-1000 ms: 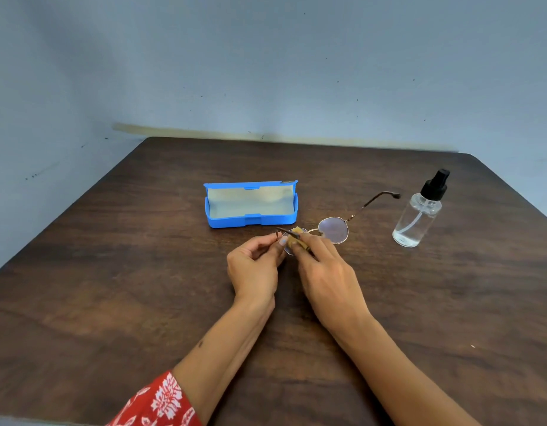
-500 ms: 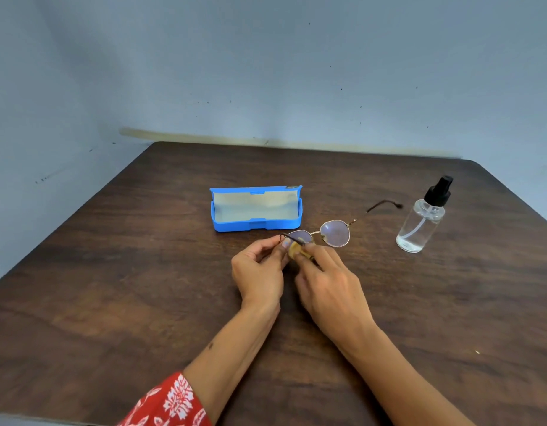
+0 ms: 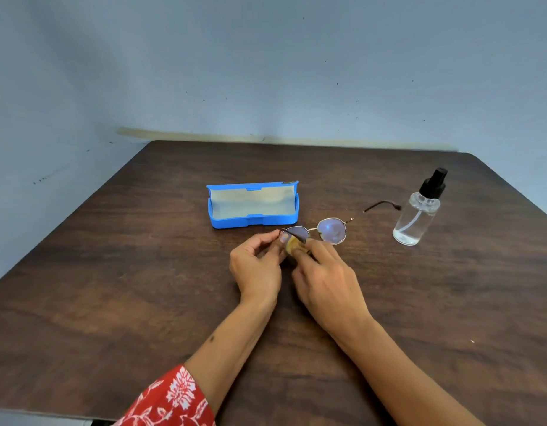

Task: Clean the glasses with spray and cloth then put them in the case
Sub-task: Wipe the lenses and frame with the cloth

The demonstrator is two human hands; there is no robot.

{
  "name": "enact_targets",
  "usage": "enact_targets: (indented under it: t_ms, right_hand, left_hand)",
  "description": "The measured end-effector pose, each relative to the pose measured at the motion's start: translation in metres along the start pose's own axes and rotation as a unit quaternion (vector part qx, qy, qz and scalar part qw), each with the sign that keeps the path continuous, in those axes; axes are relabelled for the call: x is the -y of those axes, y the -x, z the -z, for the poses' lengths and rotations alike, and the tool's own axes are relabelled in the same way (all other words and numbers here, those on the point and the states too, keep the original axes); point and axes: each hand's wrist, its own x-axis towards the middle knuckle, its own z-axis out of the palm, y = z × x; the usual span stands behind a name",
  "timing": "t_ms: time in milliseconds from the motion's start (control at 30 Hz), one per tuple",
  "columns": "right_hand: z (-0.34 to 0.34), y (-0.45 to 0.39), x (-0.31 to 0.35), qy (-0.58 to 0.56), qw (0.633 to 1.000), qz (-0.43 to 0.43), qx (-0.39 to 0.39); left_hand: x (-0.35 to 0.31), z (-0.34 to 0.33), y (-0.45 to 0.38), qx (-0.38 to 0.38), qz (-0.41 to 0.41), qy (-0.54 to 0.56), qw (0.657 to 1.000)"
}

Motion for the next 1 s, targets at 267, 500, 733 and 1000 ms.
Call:
enact_targets:
  t_ms: [267, 500, 733, 1000]
  right_hand:
    - [0.0, 0.0008, -0.0009, 0.001, 1.0, -0.003, 0.005]
    - [0.0006, -0.0005, -0.0038, 0.002, 1.0, -0.02, 0.0]
    - [0.0012, -0.0044, -0.0034, 0.021, 1.0, -0.005, 0.007]
    - [0.0011, -0.0054, -0.0077, 0.044, 0.999, 0.015, 0.013]
  left_hand:
    - [0.0001, 0.0012, -0.0014, -0.008, -0.024, -0.035, 0.999]
    - [-0.0017, 0.0024, -0.0014, -0.009, -0.045, -0.053, 0.998]
    - [-0.0021, 0.0025, 0.0014, 0.012, -0.067, -0.085, 0.994]
    - [-0.0038, 0.0028, 0.0031, 0.035, -0.075, -0.087, 0.993]
